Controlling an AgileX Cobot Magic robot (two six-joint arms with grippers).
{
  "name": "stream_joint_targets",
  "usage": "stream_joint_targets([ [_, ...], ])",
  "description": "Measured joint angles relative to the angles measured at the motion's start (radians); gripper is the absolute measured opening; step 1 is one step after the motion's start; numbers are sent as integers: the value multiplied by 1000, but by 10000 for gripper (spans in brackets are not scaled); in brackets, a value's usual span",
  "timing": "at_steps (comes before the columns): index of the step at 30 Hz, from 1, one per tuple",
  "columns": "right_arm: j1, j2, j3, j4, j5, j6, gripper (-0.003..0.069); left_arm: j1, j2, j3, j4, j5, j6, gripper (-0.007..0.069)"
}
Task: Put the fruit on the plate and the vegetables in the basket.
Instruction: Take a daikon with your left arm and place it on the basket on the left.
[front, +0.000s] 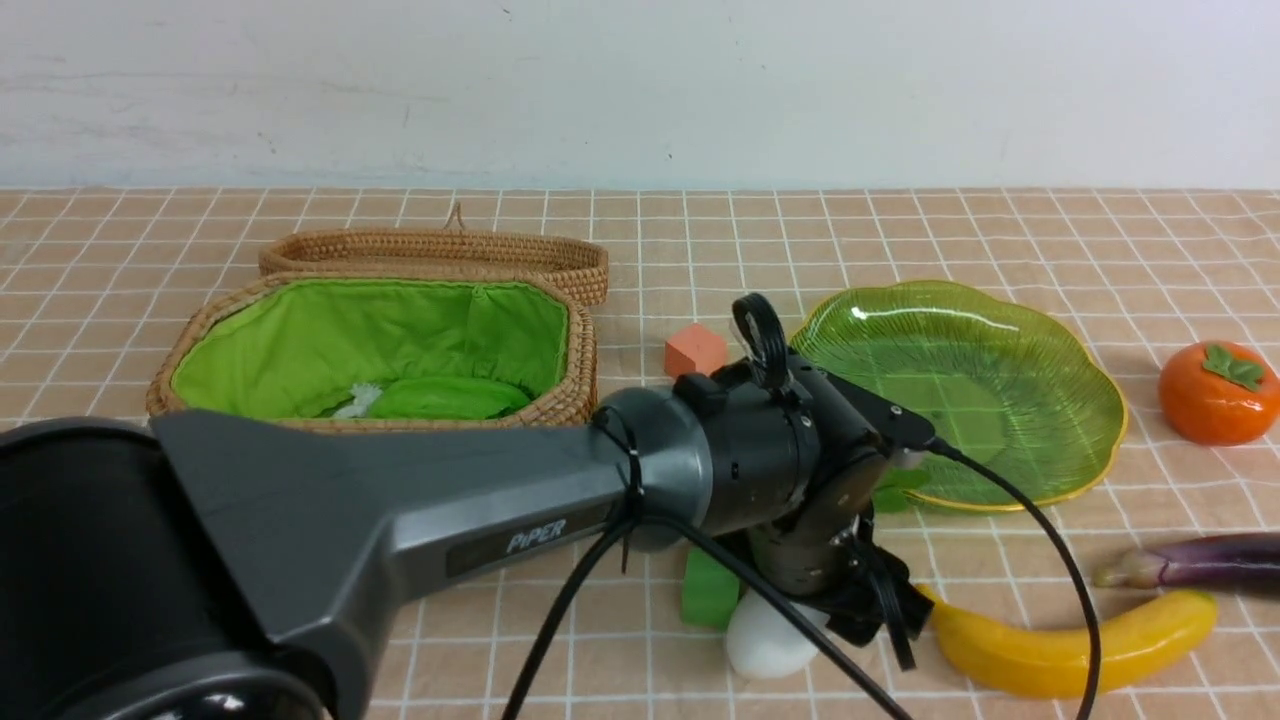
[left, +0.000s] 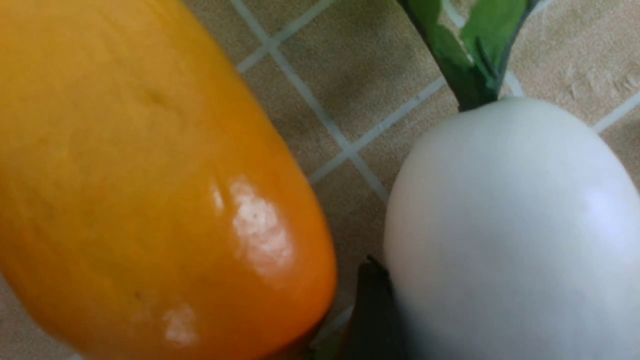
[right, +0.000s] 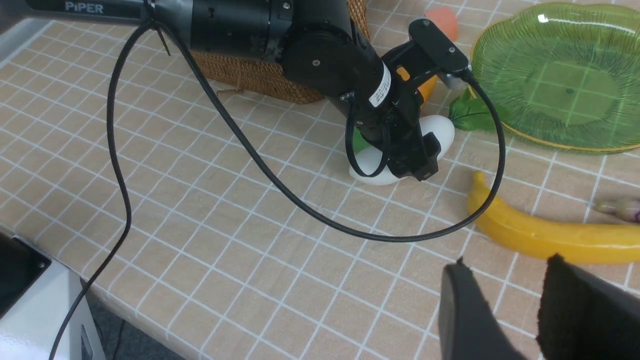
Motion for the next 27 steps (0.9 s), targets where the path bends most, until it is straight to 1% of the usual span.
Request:
stream_joint_targets([
  [4, 0, 0, 0, 0, 0, 0, 236, -1, -26, 4, -23, 20, 5, 531],
  [8, 0, 0, 0, 0, 0, 0, 237, -22, -134, 7, -55, 103, 50, 531],
  [13, 0, 0, 0, 0, -12, -1, 237, -79, -350, 7, -63, 210, 180, 531],
  [14, 0, 0, 0, -1, -28, -1, 237, -77, -404, 7, -49, 248, 217, 531],
  [16, 0, 0, 0, -4, -41, -1, 237, -64, -445, 7, -27, 282, 249, 531],
  [18, 0, 0, 0, -16, -78, -1, 237, 33, -518, 5, 35, 378, 377, 531],
  [19, 0, 0, 0, -17, -83, -1, 237, 53, -523, 4, 44, 398, 400, 531],
  [21, 0, 0, 0, -24, -109, -1, 237, 157, -522, 3, 69, 432, 513, 531],
  [22, 0, 0, 0, -27, -126, -1, 237, 229, -507, 3, 78, 427, 581, 531],
  [23, 0, 0, 0, -28, -128, -1, 237, 239, -501, 3, 80, 424, 590, 531],
  [24, 0, 0, 0, -29, -141, -1, 237, 302, -474, 3, 84, 391, 644, 531],
  [26, 0, 0, 0, -30, -148, -1, 237, 388, -414, 3, 86, 329, 716, 531],
  [27, 0, 0, 0, -30, -148, -1, 237, 393, -414, 3, 86, 329, 720, 531],
])
